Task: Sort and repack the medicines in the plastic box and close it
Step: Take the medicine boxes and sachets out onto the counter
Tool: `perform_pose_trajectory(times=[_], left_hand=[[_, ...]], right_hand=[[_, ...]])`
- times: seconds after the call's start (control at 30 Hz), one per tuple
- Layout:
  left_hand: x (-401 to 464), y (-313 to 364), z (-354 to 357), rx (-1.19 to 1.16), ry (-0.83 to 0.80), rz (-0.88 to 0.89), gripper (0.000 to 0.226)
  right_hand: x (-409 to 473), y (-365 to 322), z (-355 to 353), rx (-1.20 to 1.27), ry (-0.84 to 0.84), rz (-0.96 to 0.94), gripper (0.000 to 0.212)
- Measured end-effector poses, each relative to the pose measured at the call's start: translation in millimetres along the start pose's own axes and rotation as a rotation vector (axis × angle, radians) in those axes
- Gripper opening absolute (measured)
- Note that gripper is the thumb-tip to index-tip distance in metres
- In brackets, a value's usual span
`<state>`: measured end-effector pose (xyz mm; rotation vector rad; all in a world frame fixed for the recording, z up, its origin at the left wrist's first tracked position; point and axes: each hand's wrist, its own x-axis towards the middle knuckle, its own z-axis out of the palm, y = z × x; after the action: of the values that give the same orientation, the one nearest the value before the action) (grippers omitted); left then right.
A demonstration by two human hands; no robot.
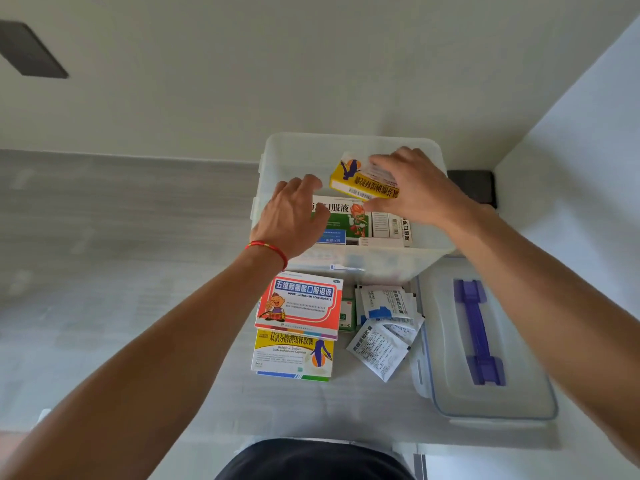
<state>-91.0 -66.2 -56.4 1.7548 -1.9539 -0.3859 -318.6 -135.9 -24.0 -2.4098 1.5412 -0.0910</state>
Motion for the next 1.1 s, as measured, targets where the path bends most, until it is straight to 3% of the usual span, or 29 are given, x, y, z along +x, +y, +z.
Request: perform_pose_trajectory(times=[0.1, 0.2, 0.4, 0.57, 0.73, 0.83, 0.97, 1.1], left_hand=[[-4, 8, -14, -0.232, 0.127, -0.009, 0.029], [-23, 17, -40, -0.462, 0.318, 0.010, 0.027], [-100, 1, -58, -0.431, 0.498, 0.087, 0.022], [-136, -28, -26, -0.299, 0.339, 0.131, 0.013], [-145, -41, -14, -0.187, 0.198, 0.156, 0.014], [-143, -36, -21, -0.192, 0.201, 0.177, 0.017], [-122, -20, -35, -0.210, 0.263, 0.242, 0.019], [-86, -1, -46, -0.172, 0.278, 0.301, 0.018]], right_hand=[[-33, -16, -21, 0.074, 0.137, -0.020, 0.088], [-73, -39, -29, 0.111, 0.170, -0.111, 0.083], [-137, -97, 37, 0.098, 0.021, -0.299, 0.079], [-125, -129, 115, -0.050, 0.046, -0.283, 0.072], [-126, -138, 144, -0.100, 0.107, -0.179, 0.074], [-136, -130, 138, -0.047, 0.172, -0.230, 0.058], [-148, -104, 104, 0.102, 0.381, -0.296, 0.025], [-136, -62, 48, 0.184, 0.583, -0.181, 0.015]])
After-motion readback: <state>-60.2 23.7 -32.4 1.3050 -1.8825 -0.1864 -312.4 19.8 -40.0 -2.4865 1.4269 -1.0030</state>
